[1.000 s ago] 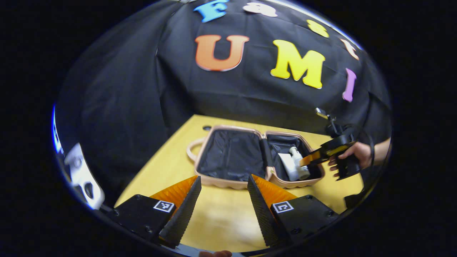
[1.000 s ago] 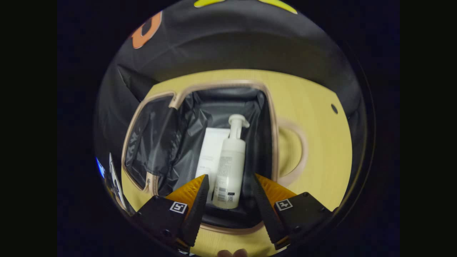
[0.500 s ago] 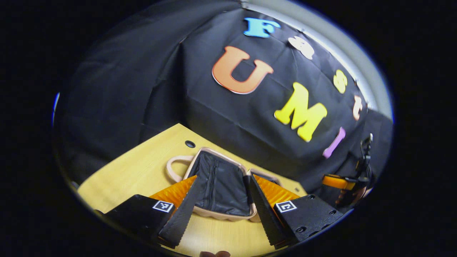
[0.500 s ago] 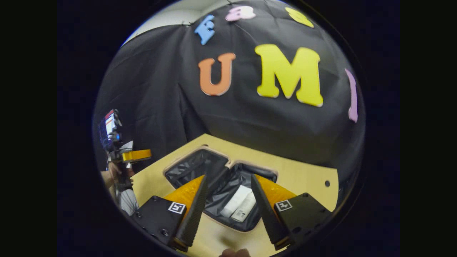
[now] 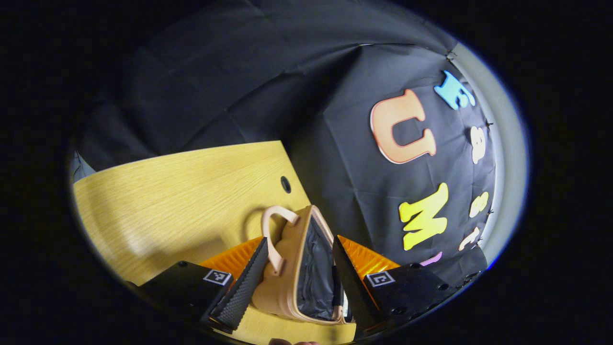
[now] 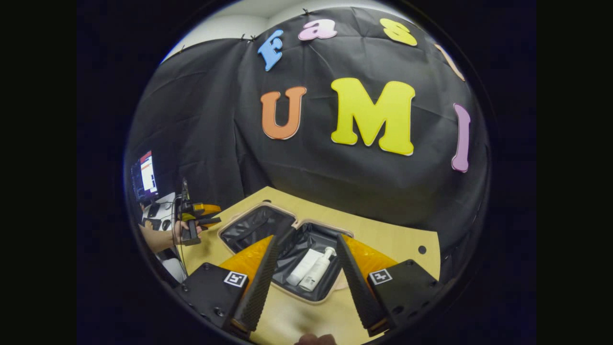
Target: First open the suitcase, pack the skin care products into it, and then close the suitcase.
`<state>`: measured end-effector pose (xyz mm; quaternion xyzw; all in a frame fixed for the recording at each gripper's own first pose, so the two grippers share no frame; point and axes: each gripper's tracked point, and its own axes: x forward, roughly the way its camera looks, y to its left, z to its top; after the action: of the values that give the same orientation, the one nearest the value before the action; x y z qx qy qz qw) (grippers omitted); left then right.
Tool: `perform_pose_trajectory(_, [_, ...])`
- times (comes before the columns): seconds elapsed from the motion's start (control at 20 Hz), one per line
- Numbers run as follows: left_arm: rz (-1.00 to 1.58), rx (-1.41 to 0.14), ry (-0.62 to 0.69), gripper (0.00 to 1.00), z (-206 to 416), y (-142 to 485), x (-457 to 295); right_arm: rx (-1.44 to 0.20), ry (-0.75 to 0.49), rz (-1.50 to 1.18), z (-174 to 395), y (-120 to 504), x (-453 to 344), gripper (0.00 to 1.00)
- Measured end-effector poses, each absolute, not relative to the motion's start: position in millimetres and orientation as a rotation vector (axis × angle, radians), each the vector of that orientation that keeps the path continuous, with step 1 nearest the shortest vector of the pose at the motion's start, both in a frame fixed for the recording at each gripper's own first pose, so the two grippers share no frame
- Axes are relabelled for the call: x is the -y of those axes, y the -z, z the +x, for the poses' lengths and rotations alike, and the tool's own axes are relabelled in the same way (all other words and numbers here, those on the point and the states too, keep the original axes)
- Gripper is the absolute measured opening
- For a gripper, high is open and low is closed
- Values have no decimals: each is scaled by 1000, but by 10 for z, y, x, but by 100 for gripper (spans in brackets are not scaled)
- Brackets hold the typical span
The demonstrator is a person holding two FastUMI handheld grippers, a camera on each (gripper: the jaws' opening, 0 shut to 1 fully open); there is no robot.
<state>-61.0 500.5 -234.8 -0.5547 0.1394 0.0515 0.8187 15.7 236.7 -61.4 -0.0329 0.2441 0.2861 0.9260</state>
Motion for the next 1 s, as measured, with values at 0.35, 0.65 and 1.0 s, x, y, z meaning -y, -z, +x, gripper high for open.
perform_pose_trajectory(0.35, [-1261,-322,-103,83,-184,2617,-4923,-510,-573,-88,117,631,-2410,74])
perform_pose_trajectory(0.65, [-1342,-332,-125,61,15,2709,-4917,-501,-551,-98,83,609,-2342,74])
perform_pose_trajectory(1.0, [-1299,-313,-116,19,65,2270,-4902,-441,-497,-36,48,453,-2082,74])
